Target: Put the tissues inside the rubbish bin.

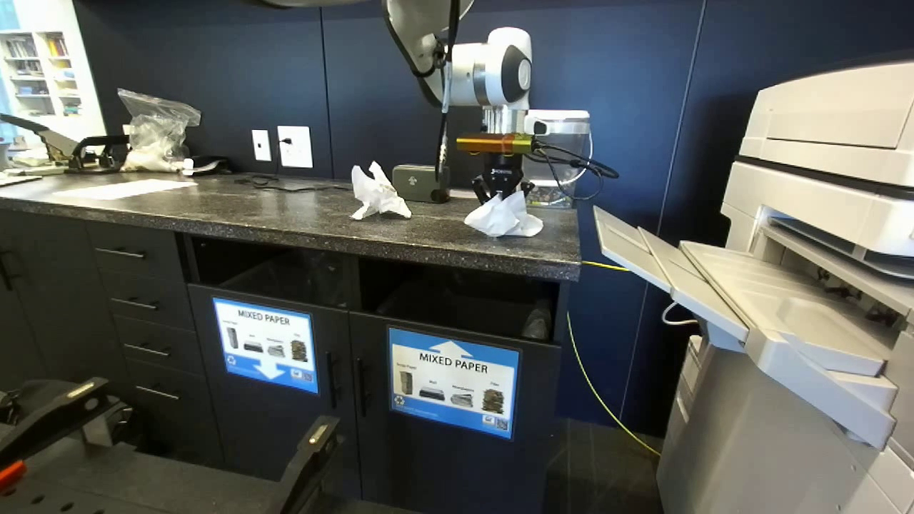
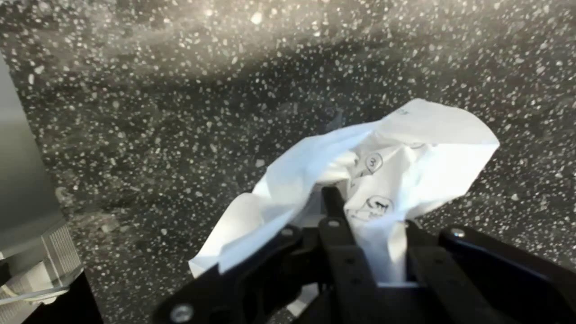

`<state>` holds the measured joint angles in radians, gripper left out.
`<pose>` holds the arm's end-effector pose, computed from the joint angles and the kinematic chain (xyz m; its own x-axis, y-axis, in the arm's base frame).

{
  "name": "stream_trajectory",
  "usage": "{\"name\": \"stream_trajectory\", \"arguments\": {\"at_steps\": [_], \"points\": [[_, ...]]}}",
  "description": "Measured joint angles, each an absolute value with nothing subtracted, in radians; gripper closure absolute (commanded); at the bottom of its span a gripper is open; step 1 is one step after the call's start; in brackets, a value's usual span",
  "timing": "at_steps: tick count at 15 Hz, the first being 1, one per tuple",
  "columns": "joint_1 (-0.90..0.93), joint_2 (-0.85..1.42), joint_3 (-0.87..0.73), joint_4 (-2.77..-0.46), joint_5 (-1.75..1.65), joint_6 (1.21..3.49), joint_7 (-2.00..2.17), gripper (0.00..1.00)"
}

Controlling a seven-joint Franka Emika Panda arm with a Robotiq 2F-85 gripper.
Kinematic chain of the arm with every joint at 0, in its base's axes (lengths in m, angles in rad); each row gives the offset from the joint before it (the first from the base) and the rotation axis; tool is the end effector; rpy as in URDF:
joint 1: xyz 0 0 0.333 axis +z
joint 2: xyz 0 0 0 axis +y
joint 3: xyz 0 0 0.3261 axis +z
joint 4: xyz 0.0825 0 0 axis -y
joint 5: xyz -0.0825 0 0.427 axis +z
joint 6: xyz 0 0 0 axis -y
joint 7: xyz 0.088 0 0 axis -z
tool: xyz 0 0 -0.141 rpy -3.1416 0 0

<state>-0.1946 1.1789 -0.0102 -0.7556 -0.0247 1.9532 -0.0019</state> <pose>0.8344 -0.1719 0.1673 0.9824 -0.1861 0.0185 -0.1866 -0.9819 0.0325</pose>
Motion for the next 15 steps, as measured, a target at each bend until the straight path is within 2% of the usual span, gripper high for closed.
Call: {"name": "stream_trajectory", "arguments": {"at_steps": [4, 15], "points": [[-0.192, 1.115, 0.022, -0.865, -0.025, 1.958, -0.036, 0.85], [-0.151, 0.830, 0.035, -1.354, -0.025, 2.147, -0.058, 0.87]]}}
